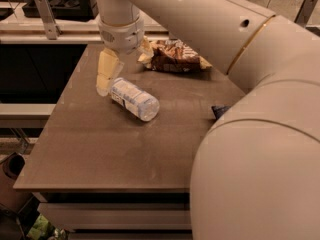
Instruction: Place blue plastic bottle upright
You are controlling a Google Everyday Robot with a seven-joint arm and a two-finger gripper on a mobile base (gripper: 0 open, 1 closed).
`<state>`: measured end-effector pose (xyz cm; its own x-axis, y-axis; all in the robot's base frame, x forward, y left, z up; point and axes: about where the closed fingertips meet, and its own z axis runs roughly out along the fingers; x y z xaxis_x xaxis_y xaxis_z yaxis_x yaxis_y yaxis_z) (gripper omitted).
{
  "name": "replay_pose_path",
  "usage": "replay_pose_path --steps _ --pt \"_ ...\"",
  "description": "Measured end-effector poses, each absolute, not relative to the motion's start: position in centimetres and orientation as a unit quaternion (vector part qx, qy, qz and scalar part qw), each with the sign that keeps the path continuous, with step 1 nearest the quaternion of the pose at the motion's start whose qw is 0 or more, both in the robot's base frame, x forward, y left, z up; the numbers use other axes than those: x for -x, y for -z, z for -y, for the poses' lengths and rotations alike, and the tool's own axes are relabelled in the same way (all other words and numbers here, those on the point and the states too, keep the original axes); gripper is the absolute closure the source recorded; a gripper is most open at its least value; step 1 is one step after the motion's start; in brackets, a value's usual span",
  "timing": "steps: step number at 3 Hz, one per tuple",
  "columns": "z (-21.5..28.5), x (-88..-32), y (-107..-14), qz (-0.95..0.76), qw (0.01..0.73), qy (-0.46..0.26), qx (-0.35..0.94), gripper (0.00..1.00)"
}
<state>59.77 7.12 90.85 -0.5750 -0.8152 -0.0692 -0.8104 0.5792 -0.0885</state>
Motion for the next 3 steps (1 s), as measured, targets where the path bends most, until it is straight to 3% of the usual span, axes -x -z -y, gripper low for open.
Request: replay_pose_path --steps 3 --pt "-5.4 -57.8 -88.6 -0.924 0.028 0.006 0.382 0.00"
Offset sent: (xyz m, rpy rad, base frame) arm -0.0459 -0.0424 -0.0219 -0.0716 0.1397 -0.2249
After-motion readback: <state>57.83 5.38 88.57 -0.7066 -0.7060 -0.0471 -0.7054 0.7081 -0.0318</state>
